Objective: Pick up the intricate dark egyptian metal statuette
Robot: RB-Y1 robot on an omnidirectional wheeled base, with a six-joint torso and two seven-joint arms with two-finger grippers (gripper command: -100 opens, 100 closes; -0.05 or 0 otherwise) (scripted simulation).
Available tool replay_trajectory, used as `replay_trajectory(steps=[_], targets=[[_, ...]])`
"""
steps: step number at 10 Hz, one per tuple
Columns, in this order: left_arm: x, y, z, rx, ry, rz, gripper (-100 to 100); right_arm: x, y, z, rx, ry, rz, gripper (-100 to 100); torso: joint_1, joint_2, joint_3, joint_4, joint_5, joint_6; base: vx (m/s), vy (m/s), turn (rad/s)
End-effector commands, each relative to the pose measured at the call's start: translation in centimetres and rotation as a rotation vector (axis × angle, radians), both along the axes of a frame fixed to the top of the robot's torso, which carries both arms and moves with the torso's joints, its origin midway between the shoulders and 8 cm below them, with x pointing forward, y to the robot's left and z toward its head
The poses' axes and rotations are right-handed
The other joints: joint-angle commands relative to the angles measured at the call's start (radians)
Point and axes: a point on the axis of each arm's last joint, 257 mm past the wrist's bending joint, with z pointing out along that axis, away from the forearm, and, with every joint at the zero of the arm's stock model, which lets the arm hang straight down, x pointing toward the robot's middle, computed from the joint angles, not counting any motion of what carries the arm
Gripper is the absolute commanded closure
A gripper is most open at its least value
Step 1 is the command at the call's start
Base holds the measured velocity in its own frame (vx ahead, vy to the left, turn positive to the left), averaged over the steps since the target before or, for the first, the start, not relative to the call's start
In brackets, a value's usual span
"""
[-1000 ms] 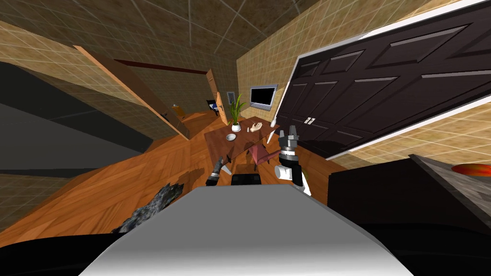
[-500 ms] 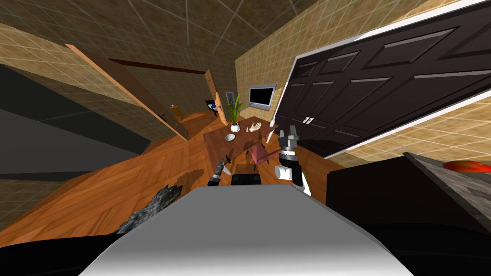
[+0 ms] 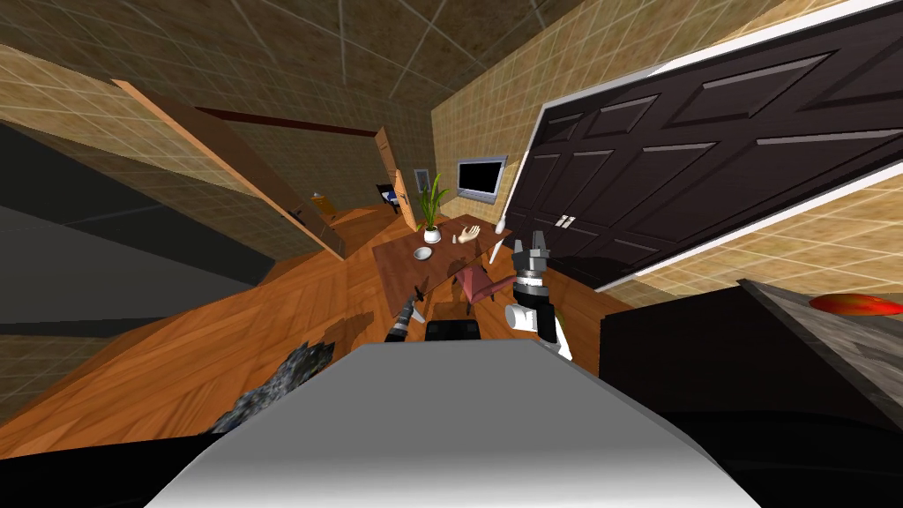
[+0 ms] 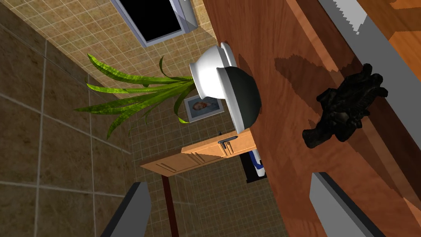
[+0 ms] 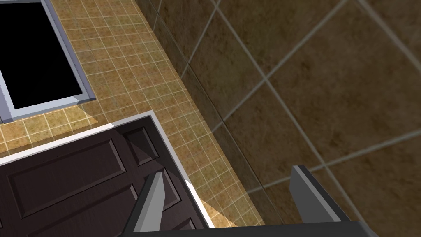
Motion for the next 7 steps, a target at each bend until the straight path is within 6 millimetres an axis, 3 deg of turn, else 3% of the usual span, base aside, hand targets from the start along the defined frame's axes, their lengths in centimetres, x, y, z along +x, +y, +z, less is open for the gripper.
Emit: replay_trajectory(steps=[1,7], targets=[[-0.5,-0.2,-1.5,0.001,0.034,0.001,-100,0.0,0.0,0.0,0.000,0.000,0.000,0,0.000,0.000,0.000,0.000,0.000,0.000,0.010,0.000,-0.003],[-0.7,-1.0,-4.2,0.003,0.091,0.001,-100,0.0,0.0,0.0,0.000,0.000,0.000,0,0.000,-0.001,0.000,0.000,0.000,0.000,0.011,0.004,0.004]])
